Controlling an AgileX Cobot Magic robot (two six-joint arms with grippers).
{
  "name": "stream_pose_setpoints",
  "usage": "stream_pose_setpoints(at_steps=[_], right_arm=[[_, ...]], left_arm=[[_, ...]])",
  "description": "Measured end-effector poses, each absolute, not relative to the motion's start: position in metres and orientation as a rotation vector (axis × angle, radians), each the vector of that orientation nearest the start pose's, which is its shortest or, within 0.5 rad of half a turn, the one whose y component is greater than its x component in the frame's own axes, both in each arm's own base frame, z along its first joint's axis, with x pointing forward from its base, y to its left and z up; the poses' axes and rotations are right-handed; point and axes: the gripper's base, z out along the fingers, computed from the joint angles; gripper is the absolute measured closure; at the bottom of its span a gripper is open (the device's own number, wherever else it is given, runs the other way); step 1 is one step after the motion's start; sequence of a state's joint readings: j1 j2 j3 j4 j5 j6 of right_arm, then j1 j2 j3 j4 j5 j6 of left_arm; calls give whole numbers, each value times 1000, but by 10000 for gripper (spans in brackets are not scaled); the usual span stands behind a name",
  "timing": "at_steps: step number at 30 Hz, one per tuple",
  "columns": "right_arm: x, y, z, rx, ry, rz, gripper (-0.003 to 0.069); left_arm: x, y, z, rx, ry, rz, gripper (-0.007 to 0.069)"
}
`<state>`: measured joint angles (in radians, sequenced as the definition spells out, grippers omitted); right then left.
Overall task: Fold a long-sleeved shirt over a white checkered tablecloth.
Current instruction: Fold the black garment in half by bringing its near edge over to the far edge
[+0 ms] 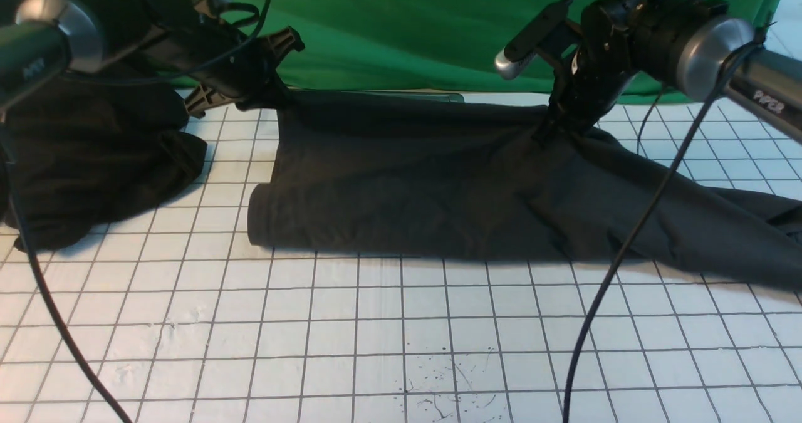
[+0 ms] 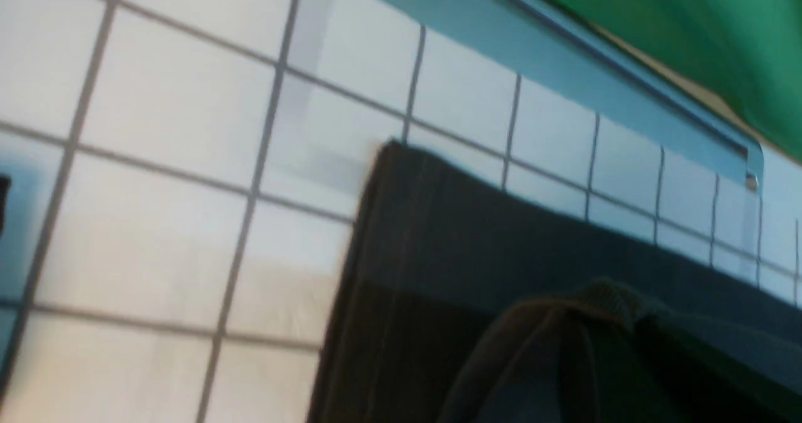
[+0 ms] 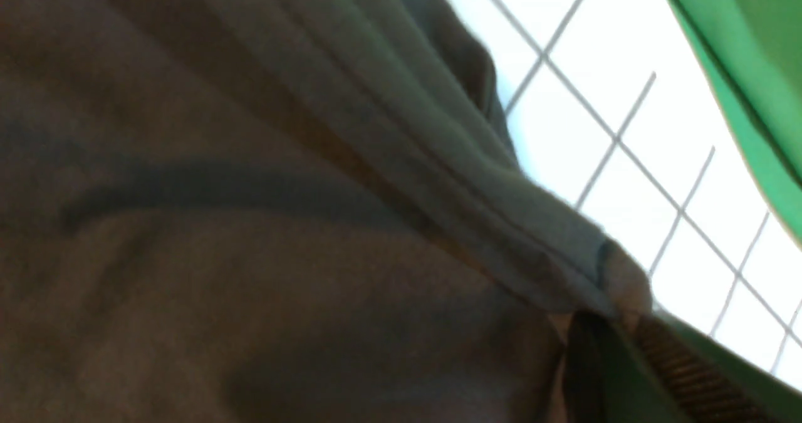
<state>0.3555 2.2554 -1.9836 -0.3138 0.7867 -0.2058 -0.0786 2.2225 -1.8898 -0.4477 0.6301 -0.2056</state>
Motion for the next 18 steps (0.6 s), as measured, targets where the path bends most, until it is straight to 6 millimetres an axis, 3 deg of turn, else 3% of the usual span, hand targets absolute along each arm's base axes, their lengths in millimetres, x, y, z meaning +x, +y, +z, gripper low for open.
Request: stream_pose_setpoints(at_steps=[11,14,18], right_arm=[[506,170,188,-929,2228,-286,562],[509,172,180,-934,2208,-279,498],[511,172,175,-944,2201,-281,335]], left_arm=[[521,-60,184,-505,2370,-571,605],[521,-60,183,-506,2365,-568,603],[522,-60,181,-506,2366,-566,573]])
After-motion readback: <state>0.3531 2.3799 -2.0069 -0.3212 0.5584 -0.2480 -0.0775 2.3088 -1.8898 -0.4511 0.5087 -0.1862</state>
